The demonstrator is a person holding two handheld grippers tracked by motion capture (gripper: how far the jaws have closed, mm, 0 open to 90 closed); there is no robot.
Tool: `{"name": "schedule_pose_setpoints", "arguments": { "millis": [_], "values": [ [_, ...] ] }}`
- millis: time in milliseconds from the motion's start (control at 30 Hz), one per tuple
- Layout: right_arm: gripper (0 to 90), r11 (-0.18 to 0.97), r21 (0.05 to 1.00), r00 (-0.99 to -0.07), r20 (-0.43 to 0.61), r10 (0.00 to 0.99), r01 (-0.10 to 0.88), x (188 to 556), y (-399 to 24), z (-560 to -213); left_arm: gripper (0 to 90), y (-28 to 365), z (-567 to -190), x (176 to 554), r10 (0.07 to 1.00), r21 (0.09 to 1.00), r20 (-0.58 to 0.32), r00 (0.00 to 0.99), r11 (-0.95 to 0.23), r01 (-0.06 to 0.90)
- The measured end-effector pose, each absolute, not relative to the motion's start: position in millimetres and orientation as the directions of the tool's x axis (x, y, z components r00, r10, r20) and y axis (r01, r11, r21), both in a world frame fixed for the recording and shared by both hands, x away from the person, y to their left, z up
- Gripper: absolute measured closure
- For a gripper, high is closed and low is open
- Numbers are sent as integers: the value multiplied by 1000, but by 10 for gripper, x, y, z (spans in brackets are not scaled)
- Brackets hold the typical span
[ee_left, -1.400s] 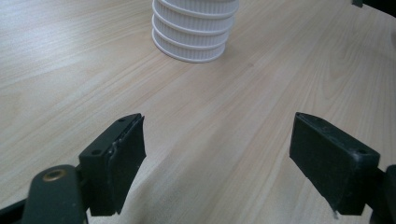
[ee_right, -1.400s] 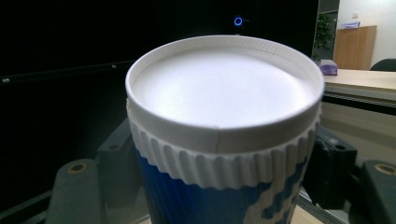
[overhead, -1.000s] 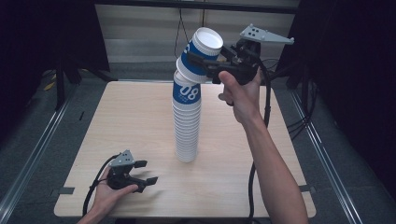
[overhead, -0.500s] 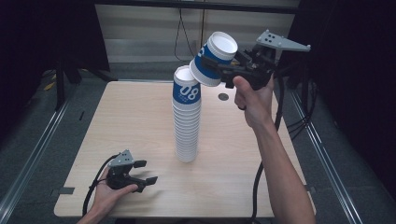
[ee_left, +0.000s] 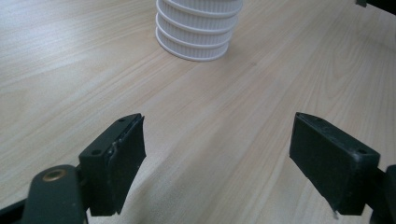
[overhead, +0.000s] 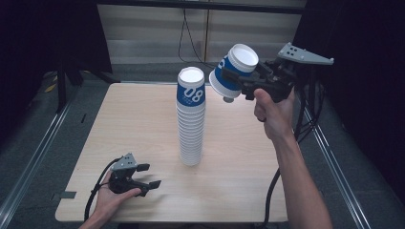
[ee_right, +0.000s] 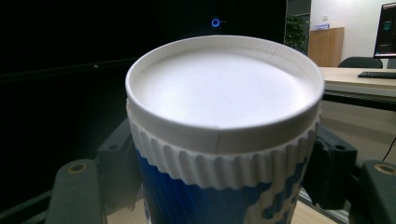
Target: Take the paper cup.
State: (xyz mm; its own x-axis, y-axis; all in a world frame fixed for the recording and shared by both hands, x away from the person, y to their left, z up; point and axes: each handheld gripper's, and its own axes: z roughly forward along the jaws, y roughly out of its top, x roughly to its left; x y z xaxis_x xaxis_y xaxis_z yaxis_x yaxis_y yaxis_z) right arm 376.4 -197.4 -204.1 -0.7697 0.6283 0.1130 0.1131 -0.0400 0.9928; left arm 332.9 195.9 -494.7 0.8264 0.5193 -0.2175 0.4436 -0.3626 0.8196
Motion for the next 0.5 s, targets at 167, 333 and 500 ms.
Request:
{"name": "schedule_pose_setpoints", "arguments": {
  "millis": [167, 333, 500],
  "values": [
    [267, -19, 992, -756, 109, 645, 127, 3728, -2031, -2170, 181, 1960, -4945, 3331, 520, 821, -228, 823, -351, 449],
    [267, -10, 987, -750, 127, 649, 158, 3677, -2050, -2385, 181, 1958, -4949, 3342, 519, 826, -234, 822, -339, 449],
    [267, 12, 981, -754, 139, 642, 191, 3627, -2045, -2574, 181, 1964, -4914, 3338, 520, 838, -226, 824, -328, 437]
  ]
}}
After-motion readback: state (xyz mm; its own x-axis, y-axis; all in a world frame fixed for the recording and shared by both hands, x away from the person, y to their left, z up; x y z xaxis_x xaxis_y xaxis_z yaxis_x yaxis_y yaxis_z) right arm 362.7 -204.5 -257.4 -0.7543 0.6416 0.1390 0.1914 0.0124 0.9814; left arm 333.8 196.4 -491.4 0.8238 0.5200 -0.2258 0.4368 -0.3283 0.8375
